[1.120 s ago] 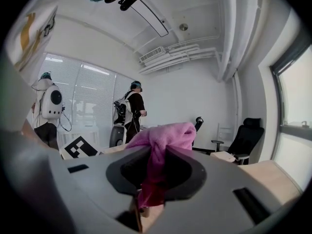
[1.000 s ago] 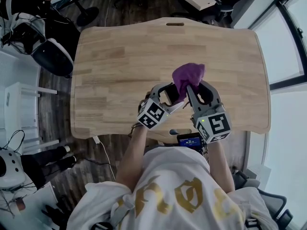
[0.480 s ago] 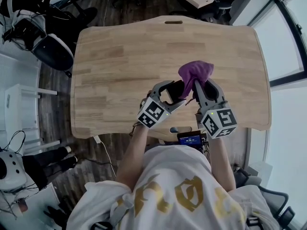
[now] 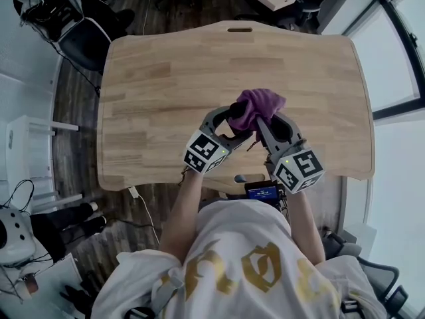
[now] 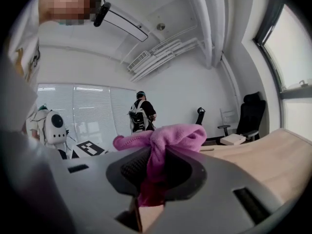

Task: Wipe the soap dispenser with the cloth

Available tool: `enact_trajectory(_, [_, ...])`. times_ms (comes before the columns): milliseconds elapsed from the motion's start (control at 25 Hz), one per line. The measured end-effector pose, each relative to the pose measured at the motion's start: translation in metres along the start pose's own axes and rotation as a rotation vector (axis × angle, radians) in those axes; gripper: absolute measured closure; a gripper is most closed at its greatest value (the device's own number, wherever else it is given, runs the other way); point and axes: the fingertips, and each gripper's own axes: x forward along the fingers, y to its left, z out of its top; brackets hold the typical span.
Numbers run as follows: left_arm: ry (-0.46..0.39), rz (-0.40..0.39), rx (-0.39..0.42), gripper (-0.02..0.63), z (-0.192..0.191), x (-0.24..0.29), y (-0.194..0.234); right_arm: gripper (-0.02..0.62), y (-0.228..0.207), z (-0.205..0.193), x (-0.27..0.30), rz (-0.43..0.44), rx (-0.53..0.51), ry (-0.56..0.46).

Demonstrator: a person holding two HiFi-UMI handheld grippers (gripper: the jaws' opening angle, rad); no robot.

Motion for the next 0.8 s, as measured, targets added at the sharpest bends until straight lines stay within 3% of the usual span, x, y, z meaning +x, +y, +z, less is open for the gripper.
enact_trajectory(600, [0.046,0.041,-0.043,0.264,-0.010,0.003,0.011,0.522,0.029,-0.016,0.002,0.257,0.158,0.083])
enact_trajectory(800, [0.060,0.064,-0.051,0.264,-0.013,0.000,0.016,0.523,0.053,-0.022,-0.004,0.388,0.147,0.126])
